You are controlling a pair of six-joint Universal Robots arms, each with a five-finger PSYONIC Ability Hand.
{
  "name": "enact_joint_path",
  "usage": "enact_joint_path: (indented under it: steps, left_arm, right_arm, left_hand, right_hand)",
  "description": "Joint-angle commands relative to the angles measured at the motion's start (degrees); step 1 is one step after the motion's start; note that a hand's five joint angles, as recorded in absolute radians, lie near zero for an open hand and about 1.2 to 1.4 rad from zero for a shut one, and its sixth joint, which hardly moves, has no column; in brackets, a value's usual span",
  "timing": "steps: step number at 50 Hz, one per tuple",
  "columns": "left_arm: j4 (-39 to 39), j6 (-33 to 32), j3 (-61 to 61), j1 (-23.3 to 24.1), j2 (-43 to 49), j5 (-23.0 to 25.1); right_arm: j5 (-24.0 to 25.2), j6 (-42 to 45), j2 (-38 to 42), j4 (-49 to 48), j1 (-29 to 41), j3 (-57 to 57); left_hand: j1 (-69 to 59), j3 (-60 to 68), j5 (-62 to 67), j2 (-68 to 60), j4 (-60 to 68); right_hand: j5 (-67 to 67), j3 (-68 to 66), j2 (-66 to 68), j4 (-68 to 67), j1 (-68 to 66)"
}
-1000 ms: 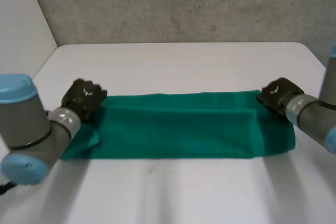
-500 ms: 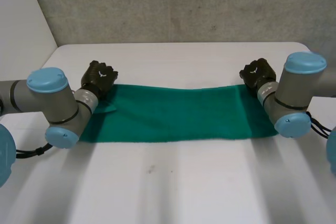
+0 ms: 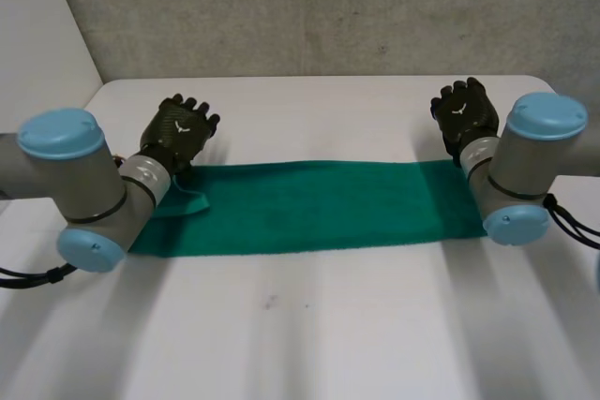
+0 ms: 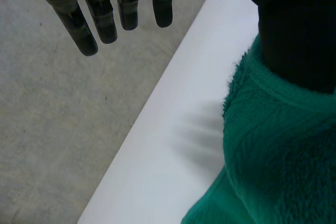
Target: Fold the towel.
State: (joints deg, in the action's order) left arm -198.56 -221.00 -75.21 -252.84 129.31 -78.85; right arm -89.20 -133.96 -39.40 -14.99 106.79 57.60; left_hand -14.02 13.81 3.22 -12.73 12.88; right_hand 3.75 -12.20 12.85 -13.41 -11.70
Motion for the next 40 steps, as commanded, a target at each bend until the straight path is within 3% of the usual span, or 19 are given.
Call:
enact_joint_path:
  steps: [1,8,21,28,34,40]
  left_arm:
    - [4.58,9.95,-5.11,-0.02,-8.01,5.28]
    - [9.59,18.15,-9.68,-1.60,-11.63,9.16]
    - [9.25,17.80,-13.91,-6.00,-10.93,8.98]
    - [9.25,17.80,-14.96,-6.61,-11.19,8.63]
    - [9.60,17.89,-14.96,-5.82,-10.93,8.10]
    - [9.25,17.89,-14.18,-5.56,-10.05,3.36]
  right_arm:
    - [1.05,-5.43,-11.30,0.48,0.79,12.78]
    - [2.54,-6.31,-15.00,0.66,0.62,20.26]
    - [4.04,-6.22,-16.50,0.66,-0.18,25.63]
    - [4.21,-6.31,-16.32,0.48,-0.09,26.51]
    - [4.04,-6.31,-16.32,0.48,-0.09,26.60]
    - [3.86,-6.31,-16.50,0.48,-0.18,26.86]
  left_hand:
    - [3.30,-3.09,-2.50,2.01,-2.16]
    - [3.13,-2.92,-2.34,1.84,-1.99]
    - [2.79,-2.58,-2.00,1.50,-1.66]
    - [-3.60,3.81,4.39,-4.89,4.73]
    - [-31.49,31.70,32.28,-32.78,32.62]
    - [-52.68,52.89,53.48,-53.97,53.82]
  right_hand:
    - [-3.75,2.20,-2.85,3.41,1.70]
    - [-3.75,2.20,-2.85,3.41,1.70]
    - [-3.75,2.20,-2.85,3.41,1.70]
    - [-3.75,2.20,-2.85,3.41,1.70]
    - [-3.75,2.20,-2.85,3.41,1.70]
    - [-3.75,2.20,-2.85,3.41,1.70]
